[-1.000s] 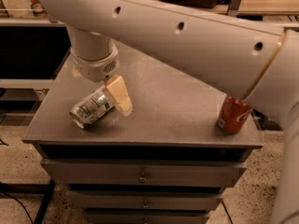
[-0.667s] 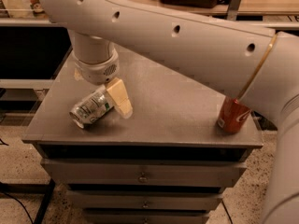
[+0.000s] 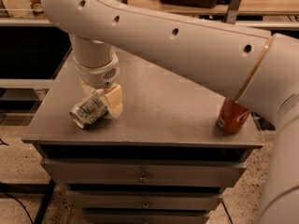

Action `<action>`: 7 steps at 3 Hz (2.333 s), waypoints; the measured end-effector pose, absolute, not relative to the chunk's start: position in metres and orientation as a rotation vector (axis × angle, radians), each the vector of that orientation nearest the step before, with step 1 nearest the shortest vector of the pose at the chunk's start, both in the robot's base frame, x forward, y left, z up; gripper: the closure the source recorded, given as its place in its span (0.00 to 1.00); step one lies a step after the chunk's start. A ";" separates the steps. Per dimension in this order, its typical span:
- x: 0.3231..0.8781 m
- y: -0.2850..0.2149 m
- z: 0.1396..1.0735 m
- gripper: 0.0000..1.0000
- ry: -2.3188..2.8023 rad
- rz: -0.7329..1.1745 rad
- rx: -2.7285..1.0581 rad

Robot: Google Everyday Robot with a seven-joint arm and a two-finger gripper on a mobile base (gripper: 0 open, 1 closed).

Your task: Pick 7up can

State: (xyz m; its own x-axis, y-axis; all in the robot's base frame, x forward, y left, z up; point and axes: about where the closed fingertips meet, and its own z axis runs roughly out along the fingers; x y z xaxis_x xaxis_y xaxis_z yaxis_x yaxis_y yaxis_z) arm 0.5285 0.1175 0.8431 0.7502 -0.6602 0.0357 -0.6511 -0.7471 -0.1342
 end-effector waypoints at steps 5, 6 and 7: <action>0.520 0.127 0.849 0.56 1.053 -0.065 -2.815; 0.524 0.126 0.856 0.56 1.072 -0.043 -2.794; 0.531 0.124 0.866 0.60 1.095 -0.021 -2.766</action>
Offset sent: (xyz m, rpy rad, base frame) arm -0.0125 0.0060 0.0021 0.0069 0.0068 0.0232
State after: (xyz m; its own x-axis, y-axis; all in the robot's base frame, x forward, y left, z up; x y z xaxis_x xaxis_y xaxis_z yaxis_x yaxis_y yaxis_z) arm 0.5306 0.1243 0.8664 0.7307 -0.6810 -0.0483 -0.6786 -0.7169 -0.1596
